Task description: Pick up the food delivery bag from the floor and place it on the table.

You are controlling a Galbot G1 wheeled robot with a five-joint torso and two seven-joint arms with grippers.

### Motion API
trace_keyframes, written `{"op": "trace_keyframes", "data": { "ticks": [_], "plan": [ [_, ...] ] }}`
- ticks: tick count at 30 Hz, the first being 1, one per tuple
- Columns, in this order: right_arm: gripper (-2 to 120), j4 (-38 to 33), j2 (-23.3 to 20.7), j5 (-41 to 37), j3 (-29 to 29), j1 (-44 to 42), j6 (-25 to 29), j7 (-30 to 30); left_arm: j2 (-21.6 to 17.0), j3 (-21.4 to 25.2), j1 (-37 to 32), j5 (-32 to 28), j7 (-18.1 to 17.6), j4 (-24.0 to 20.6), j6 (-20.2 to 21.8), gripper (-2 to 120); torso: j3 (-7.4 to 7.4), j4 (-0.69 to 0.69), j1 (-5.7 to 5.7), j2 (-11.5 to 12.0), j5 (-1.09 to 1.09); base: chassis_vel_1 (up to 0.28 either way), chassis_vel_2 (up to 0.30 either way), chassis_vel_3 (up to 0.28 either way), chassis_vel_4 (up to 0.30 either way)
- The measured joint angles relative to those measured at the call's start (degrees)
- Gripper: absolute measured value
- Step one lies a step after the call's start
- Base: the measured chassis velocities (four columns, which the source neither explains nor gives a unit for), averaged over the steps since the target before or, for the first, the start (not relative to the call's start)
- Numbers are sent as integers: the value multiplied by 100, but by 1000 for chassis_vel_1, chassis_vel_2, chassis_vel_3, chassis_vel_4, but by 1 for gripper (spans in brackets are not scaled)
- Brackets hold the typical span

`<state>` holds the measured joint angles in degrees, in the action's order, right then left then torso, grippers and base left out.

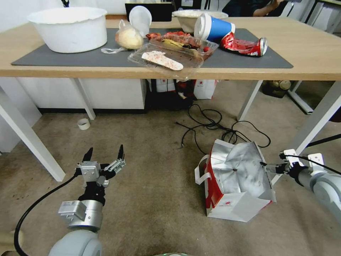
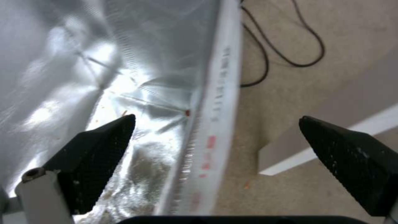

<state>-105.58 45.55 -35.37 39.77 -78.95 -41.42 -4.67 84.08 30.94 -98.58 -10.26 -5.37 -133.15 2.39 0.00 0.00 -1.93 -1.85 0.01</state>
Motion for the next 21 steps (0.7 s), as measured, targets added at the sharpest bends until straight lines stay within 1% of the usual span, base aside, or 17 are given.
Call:
{"op": "trace_keyframes", "data": {
  "ticks": [3, 11, 19, 21],
  "plan": [
    [100, -18, 75, 149, -153, 59, 13, -15, -10, 18, -2, 1, 0, -2, -17, 100, 0, 0, 0, -1, -1, 0, 0, 0, 0],
    [100, 167, 60, 420, -414, 144, 22, -10, -32, 61, -26, -5, -13, -44, -58, 100, 0, 0, 0, -4, -1, 0, 0, 0, 0],
    [100, 245, 85, 477, -516, 183, 30, 19, -28, 58, -35, -2, -19, -51, -94, 100, 0, 0, 0, -5, -1, 0, 0, 0, 0],
    [98, 268, 91, 477, -517, 182, 33, 35, -30, 61, -35, -2, -24, -56, -105, 100, 0, 0, 0, -5, -1, 0, 0, 0, 0]
  ]
}}
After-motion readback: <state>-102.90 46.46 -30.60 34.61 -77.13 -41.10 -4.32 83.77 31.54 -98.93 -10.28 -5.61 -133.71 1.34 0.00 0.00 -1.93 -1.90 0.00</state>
